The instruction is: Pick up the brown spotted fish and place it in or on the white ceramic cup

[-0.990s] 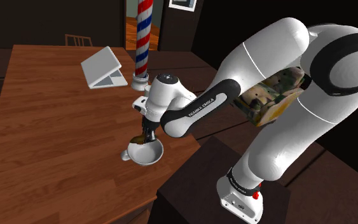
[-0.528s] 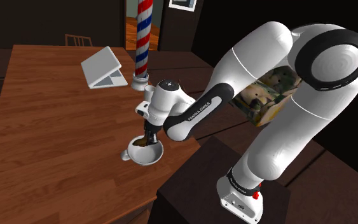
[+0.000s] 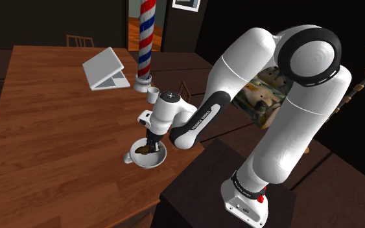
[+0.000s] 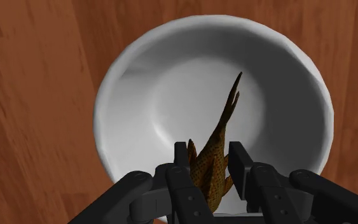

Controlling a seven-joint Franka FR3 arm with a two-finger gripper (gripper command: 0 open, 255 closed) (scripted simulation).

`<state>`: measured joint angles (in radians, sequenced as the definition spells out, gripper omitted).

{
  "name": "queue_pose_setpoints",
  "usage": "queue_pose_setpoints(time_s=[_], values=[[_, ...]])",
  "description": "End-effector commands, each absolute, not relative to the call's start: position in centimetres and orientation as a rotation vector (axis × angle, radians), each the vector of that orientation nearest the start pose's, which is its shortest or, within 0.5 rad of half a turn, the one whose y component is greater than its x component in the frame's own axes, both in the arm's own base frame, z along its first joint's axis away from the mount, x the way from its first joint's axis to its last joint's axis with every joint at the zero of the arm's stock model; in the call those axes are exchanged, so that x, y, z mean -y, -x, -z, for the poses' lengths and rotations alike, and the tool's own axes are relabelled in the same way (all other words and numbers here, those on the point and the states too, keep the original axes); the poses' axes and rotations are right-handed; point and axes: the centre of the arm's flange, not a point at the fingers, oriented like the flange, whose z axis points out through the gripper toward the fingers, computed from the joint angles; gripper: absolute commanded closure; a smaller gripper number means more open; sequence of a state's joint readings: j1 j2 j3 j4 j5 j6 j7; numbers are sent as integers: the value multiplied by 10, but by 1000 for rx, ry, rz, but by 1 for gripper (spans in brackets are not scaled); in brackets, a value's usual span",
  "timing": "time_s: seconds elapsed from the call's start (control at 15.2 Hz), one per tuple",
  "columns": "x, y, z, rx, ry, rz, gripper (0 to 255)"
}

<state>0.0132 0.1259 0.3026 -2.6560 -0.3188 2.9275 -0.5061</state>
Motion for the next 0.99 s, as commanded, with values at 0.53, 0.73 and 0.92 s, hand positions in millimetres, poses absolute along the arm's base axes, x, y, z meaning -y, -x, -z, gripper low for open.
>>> queue_pose_setpoints(time_s=[0.53, 0.73, 0.92], values=[[-157, -405, -211, 1706, 2709, 240, 0], [-157, -405, -211, 1706, 2709, 240, 0], [-156, -401, -237, 1706, 2709, 240, 0]])
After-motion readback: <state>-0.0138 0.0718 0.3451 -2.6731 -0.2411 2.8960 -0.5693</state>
